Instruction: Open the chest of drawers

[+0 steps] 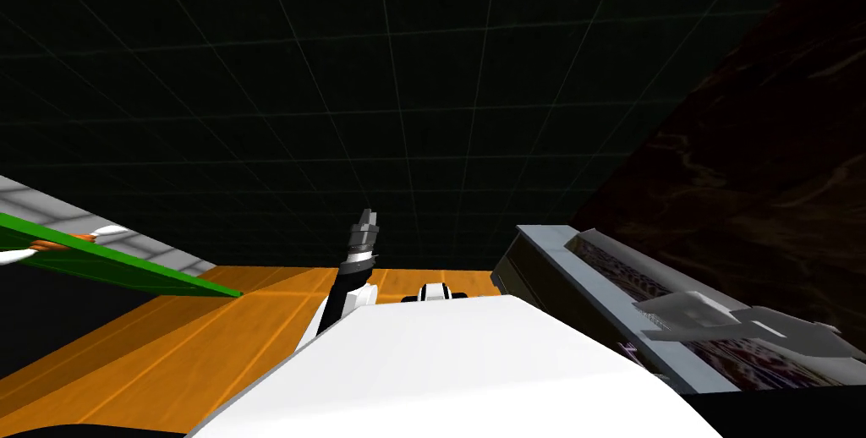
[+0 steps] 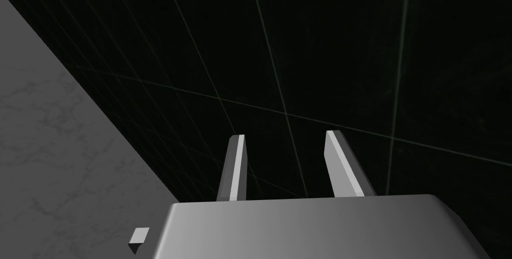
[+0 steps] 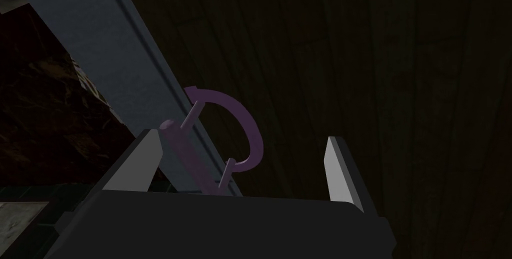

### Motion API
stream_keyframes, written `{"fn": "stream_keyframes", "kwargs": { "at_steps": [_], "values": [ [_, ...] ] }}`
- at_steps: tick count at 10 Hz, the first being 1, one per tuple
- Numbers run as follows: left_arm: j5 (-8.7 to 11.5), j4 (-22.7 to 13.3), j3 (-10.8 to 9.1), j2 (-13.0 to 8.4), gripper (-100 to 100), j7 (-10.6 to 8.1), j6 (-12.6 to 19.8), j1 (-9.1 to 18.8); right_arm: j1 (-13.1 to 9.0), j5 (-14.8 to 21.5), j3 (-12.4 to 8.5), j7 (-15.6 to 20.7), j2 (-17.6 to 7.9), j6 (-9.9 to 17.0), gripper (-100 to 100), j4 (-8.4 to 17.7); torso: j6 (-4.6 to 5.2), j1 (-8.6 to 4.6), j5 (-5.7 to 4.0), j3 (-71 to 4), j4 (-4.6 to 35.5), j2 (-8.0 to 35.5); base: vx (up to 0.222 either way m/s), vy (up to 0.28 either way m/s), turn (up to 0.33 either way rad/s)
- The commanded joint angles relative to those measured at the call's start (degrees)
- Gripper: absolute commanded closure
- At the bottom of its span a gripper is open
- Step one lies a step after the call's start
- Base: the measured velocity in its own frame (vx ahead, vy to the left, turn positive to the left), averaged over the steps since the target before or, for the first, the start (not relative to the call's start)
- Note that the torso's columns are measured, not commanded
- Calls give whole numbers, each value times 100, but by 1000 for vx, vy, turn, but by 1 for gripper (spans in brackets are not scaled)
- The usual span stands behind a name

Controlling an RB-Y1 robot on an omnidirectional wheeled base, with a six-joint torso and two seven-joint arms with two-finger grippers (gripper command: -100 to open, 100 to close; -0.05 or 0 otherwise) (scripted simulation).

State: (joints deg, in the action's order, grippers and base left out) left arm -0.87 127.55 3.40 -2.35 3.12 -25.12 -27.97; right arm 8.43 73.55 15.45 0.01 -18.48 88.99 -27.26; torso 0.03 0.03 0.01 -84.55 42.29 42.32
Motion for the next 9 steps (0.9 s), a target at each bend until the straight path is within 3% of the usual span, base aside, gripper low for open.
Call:
{"fn": "stream_keyframes", "kwargs": {
  "at_steps": [1, 3, 4, 6, 7, 8, 9],
  "values": [
    [0, 0, 0, 0, 0, 0, 0, -1, 45, -460, 250, -38, -272, 25, -100, 22, 1, -7, -2, -2, -1, -3, -25, 44, 253],
    [0, 0, 0, 0, 0, 0, 0, 0, 45, -812, 250, -38, -272, 25, -100, 22, -11, -3, 7, -4, 2, -8, -18, 36, 80],
    [0, 0, 0, 0, 0, 0, 0, -1, 19, -983, 468, -148, -498, 29, -100, 178, 7, -12, 3, -7, -4, -8, -22, 66, 185],
    [0, 0, 0, 0, 0, 0, 0, 0, 19, -1330, 468, -148, -498, 29, -100, 178, -17, -7, 30, -11, 4, -9, -14, 36, 100],
    [0, 0, -1, -1, 0, 0, 0, -1, 20, -1224, 466, -146, -457, 1, -100, 159, 1, -10, 25, -14, -3, -10, 0, 0, 0],
    [0, 0, -1, -1, 0, 0, 0, -1, 45, -957, 250, -38, -272, 25, 100, 22, 1, -7, 13, -10, -3, -8, 17, -57, -239],
    [0, 0, -2, -1, 0, 0, 0, -2, 45, -813, 250, -38, -272, 25, 100, -78, 4, -21, 0, -7, -3, -8, 17, -64, -228]
  ]
}}
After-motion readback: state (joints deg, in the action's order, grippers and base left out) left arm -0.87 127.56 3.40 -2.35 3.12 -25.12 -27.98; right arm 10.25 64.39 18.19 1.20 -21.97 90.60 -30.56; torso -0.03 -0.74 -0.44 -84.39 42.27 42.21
